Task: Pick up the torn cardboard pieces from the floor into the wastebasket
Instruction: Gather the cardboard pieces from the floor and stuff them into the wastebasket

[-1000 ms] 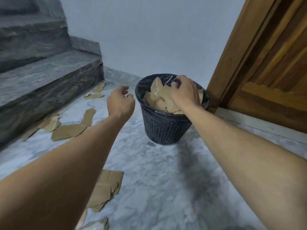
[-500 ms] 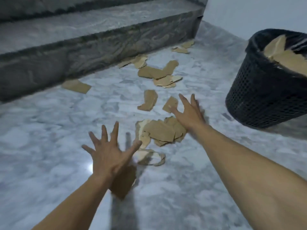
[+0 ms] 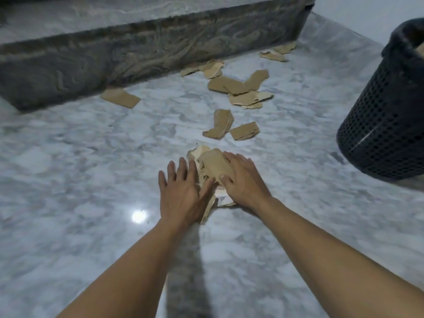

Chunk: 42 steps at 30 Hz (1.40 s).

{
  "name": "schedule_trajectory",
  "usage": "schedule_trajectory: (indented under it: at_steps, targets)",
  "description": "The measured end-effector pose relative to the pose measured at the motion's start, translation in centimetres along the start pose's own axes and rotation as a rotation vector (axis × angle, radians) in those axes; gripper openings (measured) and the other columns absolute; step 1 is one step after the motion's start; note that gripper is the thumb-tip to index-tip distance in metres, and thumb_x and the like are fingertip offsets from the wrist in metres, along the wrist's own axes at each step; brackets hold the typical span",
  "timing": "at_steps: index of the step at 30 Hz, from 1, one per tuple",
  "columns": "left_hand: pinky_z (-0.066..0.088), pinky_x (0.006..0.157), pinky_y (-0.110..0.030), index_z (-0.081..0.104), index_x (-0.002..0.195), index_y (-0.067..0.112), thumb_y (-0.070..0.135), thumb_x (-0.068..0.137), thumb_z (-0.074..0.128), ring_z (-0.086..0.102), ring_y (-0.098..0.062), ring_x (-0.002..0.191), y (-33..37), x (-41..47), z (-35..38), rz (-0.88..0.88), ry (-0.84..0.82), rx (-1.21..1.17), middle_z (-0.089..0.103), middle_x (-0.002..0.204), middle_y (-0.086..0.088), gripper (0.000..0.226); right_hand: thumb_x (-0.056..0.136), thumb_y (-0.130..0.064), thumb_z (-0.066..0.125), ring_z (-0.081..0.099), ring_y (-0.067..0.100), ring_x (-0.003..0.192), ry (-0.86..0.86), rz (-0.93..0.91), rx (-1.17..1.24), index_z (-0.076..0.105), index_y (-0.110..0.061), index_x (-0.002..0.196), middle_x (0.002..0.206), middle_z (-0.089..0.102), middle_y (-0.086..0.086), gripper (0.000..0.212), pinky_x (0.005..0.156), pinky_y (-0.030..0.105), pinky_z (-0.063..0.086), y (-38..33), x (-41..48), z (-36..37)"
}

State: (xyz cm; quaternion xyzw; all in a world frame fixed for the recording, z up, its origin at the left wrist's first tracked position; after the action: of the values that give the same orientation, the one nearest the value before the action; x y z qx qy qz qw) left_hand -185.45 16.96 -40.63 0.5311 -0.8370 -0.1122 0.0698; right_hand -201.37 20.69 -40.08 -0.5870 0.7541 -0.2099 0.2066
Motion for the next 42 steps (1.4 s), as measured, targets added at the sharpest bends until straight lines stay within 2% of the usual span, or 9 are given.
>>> schedule_trajectory:
  at_steps: [5,10,15,19,23,29,33,38,42]
  targets:
    - [0.036,0.083,-0.044,0.046,0.145,0.015,0.042,0.103,0.030,0.047,-0.035,0.107,1.4,2.1,-1.1,-0.019,0.184,0.036,0.056,0.126,-0.008,0.052,0.103,-0.029,0.047,0.040,0.031,0.132,0.143,0.065,-0.075,0.030,-0.019,0.158,0.152,0.046,0.006,0.059,0.106,0.040,0.030,-1.1,-0.6,-0.6]
    - [0.041,0.077,-0.042,0.059,0.120,0.015,0.033,0.104,0.029,0.052,-0.034,0.090,1.5,3.0,-1.1,-0.072,0.211,-0.056,0.058,0.117,-0.013,0.038,0.107,-0.026,0.040,0.047,0.030,0.132,0.270,0.314,0.155,0.036,-0.017,0.155,0.150,0.045,0.007,0.050,0.101,0.037,0.039,-1.4,-0.3,-0.4]
    - [0.043,0.082,-0.041,0.061,0.118,0.019,0.034,0.104,0.030,0.053,-0.032,0.098,1.1,3.2,-1.2,-0.102,0.232,-0.137,0.059,0.122,-0.009,0.037,0.104,-0.039,0.047,0.059,0.027,0.118,0.305,0.402,0.308,0.057,-0.022,0.140,0.131,0.061,0.003,0.041,0.090,0.033,0.044,-0.8,0.1,-0.3]
    - [0.036,0.095,-0.041,0.053,0.138,0.024,0.038,0.105,0.027,0.045,-0.029,0.120,0.8,3.5,-0.8,-0.112,0.192,-0.163,0.054,0.138,-0.002,0.044,0.097,-0.032,0.064,0.062,0.016,0.113,0.287,0.389,0.535,0.062,-0.022,0.133,0.125,0.068,-0.003,0.038,0.086,0.024,0.047,-0.2,0.5,0.2]
    - [0.035,0.102,-0.033,0.042,0.151,0.025,0.042,0.107,0.032,0.048,-0.024,0.129,2.0,4.7,-1.8,-0.127,0.155,-0.529,0.050,0.146,-0.003,0.048,0.092,-0.021,0.072,0.062,0.006,0.109,0.388,0.335,0.728,0.063,-0.017,0.134,0.124,0.068,-0.003,0.043,0.089,0.015,0.049,-0.2,0.8,-2.2]
    - [0.048,0.095,-0.032,0.061,0.134,0.021,0.041,0.102,0.048,0.060,-0.015,0.111,9.1,9.4,-10.0,-0.008,0.250,-0.828,0.061,0.124,-0.002,0.040,0.090,-0.019,0.073,0.065,0.015,0.111,0.557,0.261,0.710,0.063,-0.015,0.132,0.125,0.068,0.001,0.043,0.091,0.023,0.051,-0.9,2.3,-13.8]
    - [0.049,0.088,-0.024,0.062,0.133,0.020,0.044,0.101,0.050,0.063,-0.012,0.106,16.6,12.5,-17.1,0.109,0.282,-0.896,0.065,0.118,0.001,0.042,0.093,-0.021,0.069,0.058,0.006,0.108,0.641,0.201,0.619,0.059,-0.020,0.135,0.125,0.064,-0.007,0.044,0.082,0.007,0.043,-2.3,2.0,-24.8]
    - [0.050,0.095,-0.034,0.058,0.139,0.022,0.044,0.101,0.050,0.065,-0.017,0.104,28.7,14.6,-23.6,0.304,0.256,-0.890,0.068,0.120,-0.004,0.045,0.099,-0.031,0.060,0.054,0.014,0.126,0.770,0.213,0.448,0.051,-0.029,0.144,0.143,0.056,-0.008,0.046,0.101,0.031,0.045,-0.9,-1.0,-37.8]
    - [0.041,0.077,-0.031,0.064,0.118,0.020,0.048,0.100,0.045,0.064,-0.024,0.096,39.4,15.9,-25.1,0.469,0.187,-0.816,0.068,0.104,-0.007,0.039,0.103,-0.032,0.048,0.056,0.018,0.126,0.816,0.270,0.341,0.046,-0.035,0.148,0.145,0.056,-0.009,0.045,0.102,0.038,0.048,2.8,-3.6,-45.7]
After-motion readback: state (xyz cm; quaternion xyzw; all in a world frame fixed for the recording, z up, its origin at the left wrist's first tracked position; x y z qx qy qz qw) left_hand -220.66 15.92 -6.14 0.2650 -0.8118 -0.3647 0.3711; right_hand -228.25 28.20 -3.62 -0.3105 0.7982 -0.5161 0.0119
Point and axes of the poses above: each hand's wrist, its own x-axis towards the middle knuckle, its own z-axis out of the palm, y = z × x, the point moved 9 cm from there along x, towards the middle knuckle
